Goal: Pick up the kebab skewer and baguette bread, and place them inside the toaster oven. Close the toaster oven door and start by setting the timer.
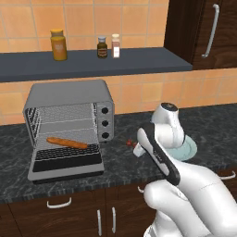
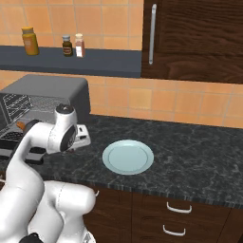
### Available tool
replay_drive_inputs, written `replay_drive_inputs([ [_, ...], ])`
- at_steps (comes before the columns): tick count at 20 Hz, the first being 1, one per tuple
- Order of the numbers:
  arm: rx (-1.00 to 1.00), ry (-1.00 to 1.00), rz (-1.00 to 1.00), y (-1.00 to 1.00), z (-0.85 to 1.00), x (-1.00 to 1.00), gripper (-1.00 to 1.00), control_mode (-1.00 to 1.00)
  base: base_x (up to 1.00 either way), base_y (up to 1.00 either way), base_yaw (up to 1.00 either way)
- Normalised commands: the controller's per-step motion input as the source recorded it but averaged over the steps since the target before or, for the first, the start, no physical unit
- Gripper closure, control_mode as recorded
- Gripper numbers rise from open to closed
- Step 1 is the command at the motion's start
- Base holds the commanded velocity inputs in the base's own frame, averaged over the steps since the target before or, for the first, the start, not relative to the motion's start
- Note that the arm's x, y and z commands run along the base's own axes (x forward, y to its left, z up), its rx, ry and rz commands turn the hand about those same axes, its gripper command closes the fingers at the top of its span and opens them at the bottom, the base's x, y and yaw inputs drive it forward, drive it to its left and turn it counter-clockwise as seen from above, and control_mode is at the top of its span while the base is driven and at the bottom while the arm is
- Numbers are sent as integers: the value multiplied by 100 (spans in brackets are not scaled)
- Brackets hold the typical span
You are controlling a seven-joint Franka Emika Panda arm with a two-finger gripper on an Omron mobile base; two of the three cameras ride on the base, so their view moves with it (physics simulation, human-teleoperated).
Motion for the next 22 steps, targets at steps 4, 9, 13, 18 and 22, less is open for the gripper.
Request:
replay_drive_inputs([
  [4, 8, 2, -11, 65, 0, 70, 100, -100, 0, 0, 0],
  [9, 5, 0, -13, 94, 0, 73, 100, -100, 0, 0, 0],
  [13, 2, 7, -16, 99, 5, 55, 100, -100, 0, 0, 0],
  [18, 0, 17, -17, 43, -4, 59, 100, -100, 0, 0, 0],
  [22, 0, 11, -17, 53, -3, 44, 100, -100, 0, 0, 0],
])
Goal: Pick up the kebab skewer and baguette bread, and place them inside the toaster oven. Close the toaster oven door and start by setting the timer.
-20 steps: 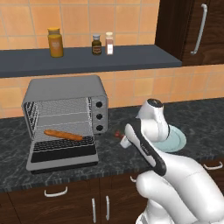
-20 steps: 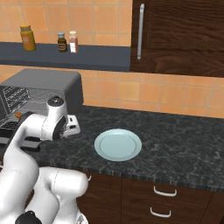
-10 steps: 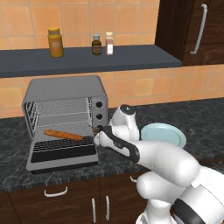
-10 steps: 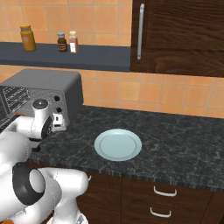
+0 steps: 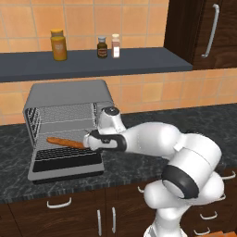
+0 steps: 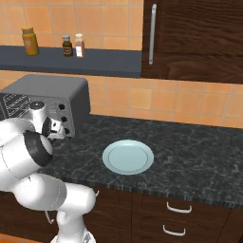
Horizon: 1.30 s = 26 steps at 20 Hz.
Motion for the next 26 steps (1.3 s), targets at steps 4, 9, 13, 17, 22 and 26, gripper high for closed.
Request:
replay_drive_inputs([
  [4, 0, 9, -13, 65, -1, 25, 100, -100, 0, 0, 0],
  [9, 0, 10, -10, 46, -20, 17, 100, -100, 0, 0, 0],
  [13, 0, 2, -8, 21, -18, 9, 100, -100, 0, 0, 0],
  [17, 0, 0, -6, 13, -1, 0, 100, -100, 0, 0, 0],
  [22, 0, 0, -5, 3, -7, 0, -100, -100, 0, 0, 0],
  [26, 0, 0, -3, 0, -11, 0, -100, -100, 0, 0, 0],
])
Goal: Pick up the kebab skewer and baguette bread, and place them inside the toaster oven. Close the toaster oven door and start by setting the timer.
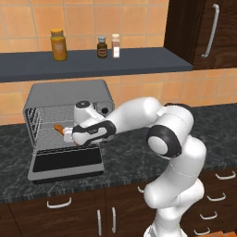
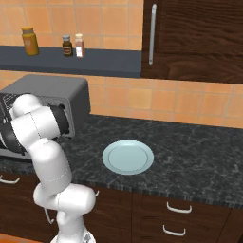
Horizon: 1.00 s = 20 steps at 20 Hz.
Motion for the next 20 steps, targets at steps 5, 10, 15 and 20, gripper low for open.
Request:
replay_drive_inputs([
  [5, 0, 0, -2, -1, -5, 0, -100, -100, 0, 0, 0],
  [10, 0, -1, -1, 0, 18, 0, -100, -100, 0, 0, 0],
  [15, 0, -2, -2, -4, 40, -39, -100, -100, 0, 0, 0],
  [20, 0, 0, -4, -12, 11, -89, -100, -100, 0, 0, 0],
])
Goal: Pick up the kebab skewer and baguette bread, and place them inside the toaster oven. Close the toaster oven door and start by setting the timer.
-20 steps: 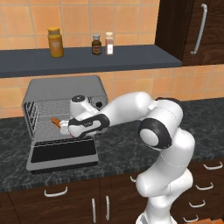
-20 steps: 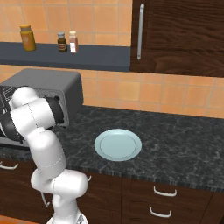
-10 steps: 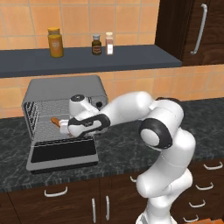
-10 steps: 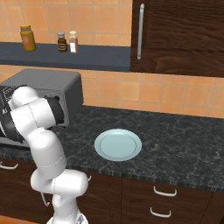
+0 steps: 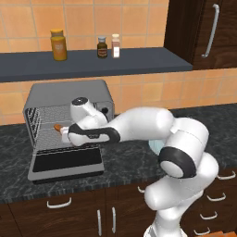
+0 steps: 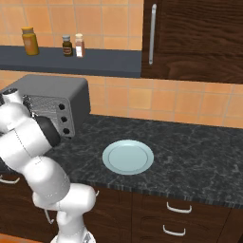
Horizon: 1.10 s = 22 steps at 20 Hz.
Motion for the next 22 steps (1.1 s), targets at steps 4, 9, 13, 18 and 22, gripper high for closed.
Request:
replay_drive_inputs([
  [4, 5, 6, -19, -14, -6, -66, -100, -100, 0, 0, 0],
  [9, 4, 1, -31, 11, -67, 7, -100, -100, 0, 0, 0],
  [13, 1, 0, -19, 30, -61, 33, -100, -100, 0, 0, 0],
  [18, 0, -2, -4, 1, -21, 77, -100, -100, 0, 0, 0],
  [22, 0, -1, -3, 0, -31, 48, -100, -100, 0, 0, 0],
])
